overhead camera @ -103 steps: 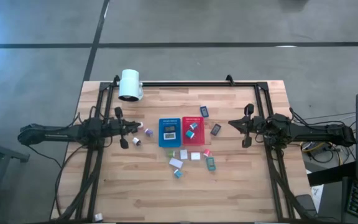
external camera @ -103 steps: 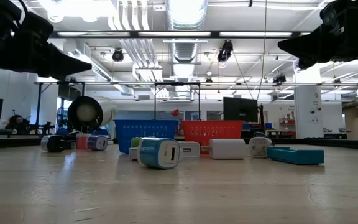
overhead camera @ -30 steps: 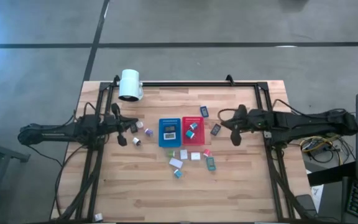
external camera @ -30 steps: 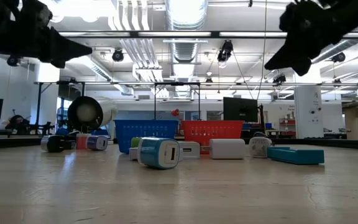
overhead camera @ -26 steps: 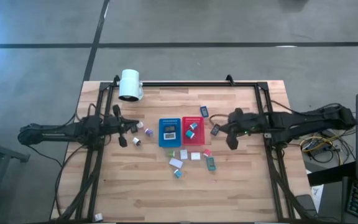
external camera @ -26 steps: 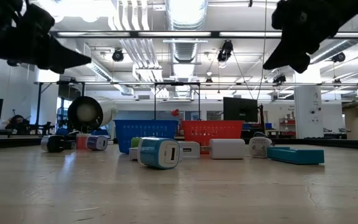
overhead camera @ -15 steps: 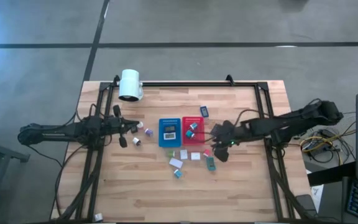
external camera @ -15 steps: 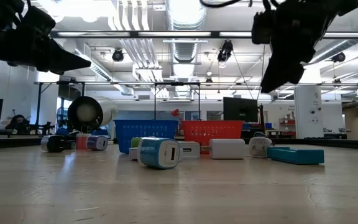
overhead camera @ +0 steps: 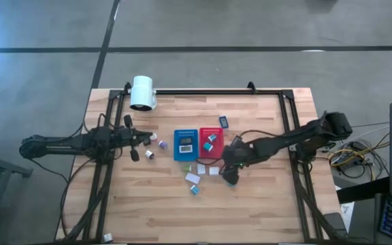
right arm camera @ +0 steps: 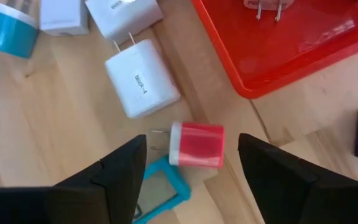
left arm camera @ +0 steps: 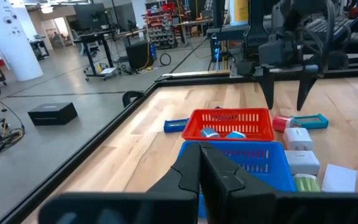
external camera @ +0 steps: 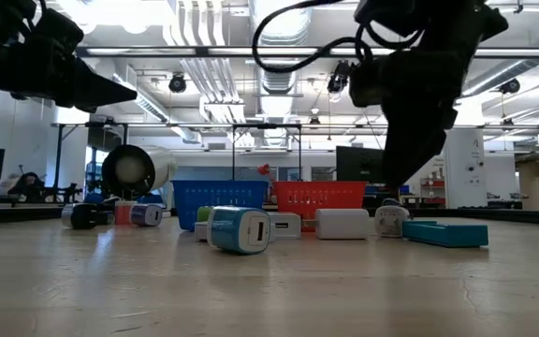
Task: Pick & Place Office items
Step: Put the pink charger adapter into the red bin
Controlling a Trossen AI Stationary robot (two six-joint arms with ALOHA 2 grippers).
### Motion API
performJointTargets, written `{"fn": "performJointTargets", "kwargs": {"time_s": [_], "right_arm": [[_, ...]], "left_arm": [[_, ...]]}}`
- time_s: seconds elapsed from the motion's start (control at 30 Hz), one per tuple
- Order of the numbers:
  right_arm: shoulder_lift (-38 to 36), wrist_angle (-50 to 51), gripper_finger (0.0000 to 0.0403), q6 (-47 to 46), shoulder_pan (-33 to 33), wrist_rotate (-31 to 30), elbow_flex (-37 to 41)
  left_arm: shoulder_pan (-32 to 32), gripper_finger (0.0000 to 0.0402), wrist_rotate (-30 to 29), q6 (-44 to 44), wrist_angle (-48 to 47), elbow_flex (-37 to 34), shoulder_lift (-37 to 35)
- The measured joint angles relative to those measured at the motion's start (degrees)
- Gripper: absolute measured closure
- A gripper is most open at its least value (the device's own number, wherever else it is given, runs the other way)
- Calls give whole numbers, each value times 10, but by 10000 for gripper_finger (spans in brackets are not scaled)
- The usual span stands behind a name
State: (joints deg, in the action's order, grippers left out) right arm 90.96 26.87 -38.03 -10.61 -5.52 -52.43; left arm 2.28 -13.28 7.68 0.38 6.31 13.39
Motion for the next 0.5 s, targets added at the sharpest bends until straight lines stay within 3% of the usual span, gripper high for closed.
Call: {"fn": "performJointTargets", "kwargs": {"time_s": [0.5], "right_arm": [[83, 25, 154, -23, 16, 15, -16]], "left_arm": [[0, 395, 0, -2, 0, 0, 0]]}}
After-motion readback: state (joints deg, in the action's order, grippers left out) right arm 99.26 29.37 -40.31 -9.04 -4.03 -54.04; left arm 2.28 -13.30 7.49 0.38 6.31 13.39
